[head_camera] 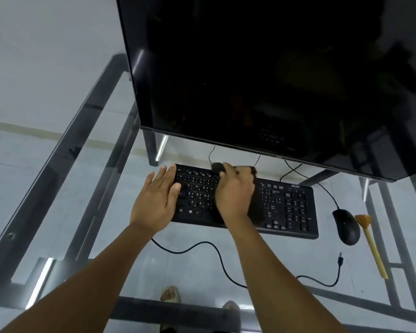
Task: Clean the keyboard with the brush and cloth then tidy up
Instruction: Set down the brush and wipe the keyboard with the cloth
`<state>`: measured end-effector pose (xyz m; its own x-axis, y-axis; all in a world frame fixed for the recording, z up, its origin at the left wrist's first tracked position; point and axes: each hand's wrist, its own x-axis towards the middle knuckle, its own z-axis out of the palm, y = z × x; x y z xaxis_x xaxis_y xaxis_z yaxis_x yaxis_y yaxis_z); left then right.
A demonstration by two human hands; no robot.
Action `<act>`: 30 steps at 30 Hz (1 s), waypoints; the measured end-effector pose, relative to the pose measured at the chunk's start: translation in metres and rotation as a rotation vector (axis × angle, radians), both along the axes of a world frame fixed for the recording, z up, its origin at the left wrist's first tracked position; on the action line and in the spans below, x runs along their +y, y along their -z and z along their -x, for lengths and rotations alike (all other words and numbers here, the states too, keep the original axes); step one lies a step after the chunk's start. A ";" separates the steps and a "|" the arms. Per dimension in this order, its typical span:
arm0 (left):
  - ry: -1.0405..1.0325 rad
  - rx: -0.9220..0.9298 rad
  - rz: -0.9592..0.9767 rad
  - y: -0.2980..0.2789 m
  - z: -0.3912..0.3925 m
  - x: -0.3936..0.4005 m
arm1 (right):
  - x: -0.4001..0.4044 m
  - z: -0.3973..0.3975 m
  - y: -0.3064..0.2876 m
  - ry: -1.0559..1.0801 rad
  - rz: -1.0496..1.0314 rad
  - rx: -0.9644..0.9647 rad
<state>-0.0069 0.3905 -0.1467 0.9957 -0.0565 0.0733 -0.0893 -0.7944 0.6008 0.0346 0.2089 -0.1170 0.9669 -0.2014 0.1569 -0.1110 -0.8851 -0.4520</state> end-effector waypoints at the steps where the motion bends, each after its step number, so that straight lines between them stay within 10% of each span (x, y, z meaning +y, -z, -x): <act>1: 0.002 -0.002 0.003 0.000 0.000 0.000 | 0.018 0.004 -0.002 -0.038 0.002 0.023; 7: -0.043 0.018 -0.015 0.005 0.002 0.001 | 0.046 0.026 -0.004 -0.506 0.091 0.056; 14: 0.037 -0.003 -0.097 0.001 0.002 -0.001 | -0.030 0.037 0.009 -0.072 0.017 -0.055; 21: 0.018 -0.022 -0.030 0.003 0.002 0.000 | 0.018 0.057 -0.007 -0.682 0.030 0.124; 30: 0.028 -0.038 -0.093 0.003 0.002 0.000 | -0.047 0.071 0.002 -0.204 -0.024 0.013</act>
